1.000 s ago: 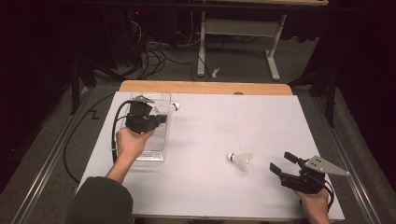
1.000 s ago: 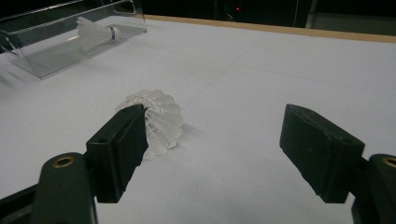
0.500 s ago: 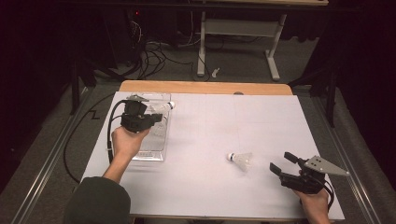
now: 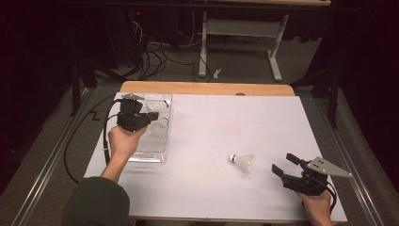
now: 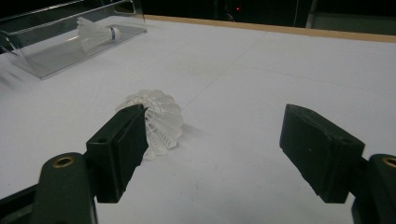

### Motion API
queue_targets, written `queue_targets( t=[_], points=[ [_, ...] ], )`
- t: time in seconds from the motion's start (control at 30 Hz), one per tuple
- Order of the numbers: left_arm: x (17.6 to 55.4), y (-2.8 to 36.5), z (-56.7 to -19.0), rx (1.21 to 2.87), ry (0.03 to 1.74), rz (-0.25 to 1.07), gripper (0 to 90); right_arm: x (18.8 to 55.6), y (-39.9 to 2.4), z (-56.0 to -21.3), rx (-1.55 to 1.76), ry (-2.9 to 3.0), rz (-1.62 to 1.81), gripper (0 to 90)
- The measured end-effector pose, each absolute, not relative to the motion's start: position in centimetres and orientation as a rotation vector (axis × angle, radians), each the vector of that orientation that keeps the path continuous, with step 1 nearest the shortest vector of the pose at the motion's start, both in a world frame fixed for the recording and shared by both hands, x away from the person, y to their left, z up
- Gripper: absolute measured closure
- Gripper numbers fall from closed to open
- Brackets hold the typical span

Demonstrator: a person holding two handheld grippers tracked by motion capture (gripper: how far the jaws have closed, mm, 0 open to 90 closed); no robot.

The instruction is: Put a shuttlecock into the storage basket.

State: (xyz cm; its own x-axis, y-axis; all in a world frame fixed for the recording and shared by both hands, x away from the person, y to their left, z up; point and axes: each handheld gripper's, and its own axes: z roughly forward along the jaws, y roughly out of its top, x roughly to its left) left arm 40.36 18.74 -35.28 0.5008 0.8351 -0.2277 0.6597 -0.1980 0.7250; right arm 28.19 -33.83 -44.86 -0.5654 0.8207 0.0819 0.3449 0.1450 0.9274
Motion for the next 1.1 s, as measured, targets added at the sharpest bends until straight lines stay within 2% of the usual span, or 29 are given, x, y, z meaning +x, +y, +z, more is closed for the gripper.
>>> queue_targets(
  t=[1.1],
  points=[
    [43.0,20.4,-36.8,1.908,1.391,0.308,89.9,28.2,-33.8,-44.9,1.113,1.981,1.414,23.7]
  ],
)
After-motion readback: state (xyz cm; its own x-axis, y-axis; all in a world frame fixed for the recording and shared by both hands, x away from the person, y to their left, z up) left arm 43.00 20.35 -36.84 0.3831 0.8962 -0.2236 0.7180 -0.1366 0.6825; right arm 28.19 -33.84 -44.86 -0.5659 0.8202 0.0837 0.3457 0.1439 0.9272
